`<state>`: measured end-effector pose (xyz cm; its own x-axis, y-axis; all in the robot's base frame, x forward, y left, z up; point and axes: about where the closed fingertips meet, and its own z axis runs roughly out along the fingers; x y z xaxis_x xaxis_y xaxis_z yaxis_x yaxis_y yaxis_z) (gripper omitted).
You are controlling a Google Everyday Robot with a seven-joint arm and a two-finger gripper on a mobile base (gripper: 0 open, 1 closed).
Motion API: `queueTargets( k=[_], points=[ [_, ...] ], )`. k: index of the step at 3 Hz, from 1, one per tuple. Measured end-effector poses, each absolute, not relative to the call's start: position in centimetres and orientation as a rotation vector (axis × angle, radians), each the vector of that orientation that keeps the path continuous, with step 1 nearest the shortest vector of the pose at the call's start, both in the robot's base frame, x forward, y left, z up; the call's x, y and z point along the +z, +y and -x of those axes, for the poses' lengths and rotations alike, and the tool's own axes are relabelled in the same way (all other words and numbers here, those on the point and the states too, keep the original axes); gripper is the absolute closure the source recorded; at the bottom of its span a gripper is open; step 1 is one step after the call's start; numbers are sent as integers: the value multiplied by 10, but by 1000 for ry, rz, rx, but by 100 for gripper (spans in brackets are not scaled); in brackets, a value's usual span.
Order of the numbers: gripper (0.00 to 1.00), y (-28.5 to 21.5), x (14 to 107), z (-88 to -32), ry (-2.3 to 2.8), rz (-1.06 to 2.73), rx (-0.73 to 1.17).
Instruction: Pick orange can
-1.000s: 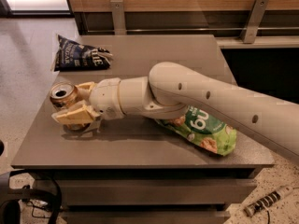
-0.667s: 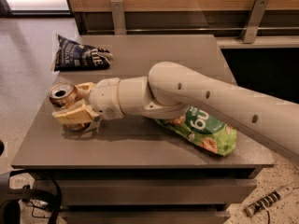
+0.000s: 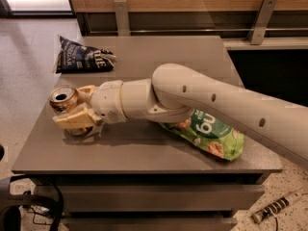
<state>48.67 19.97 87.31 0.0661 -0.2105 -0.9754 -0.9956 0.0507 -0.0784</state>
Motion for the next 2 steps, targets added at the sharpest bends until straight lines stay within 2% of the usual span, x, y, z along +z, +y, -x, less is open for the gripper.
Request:
queueTargets(
  k=[2],
  points=[
    [100, 205, 903, -495, 1275, 1281, 1053]
  ],
)
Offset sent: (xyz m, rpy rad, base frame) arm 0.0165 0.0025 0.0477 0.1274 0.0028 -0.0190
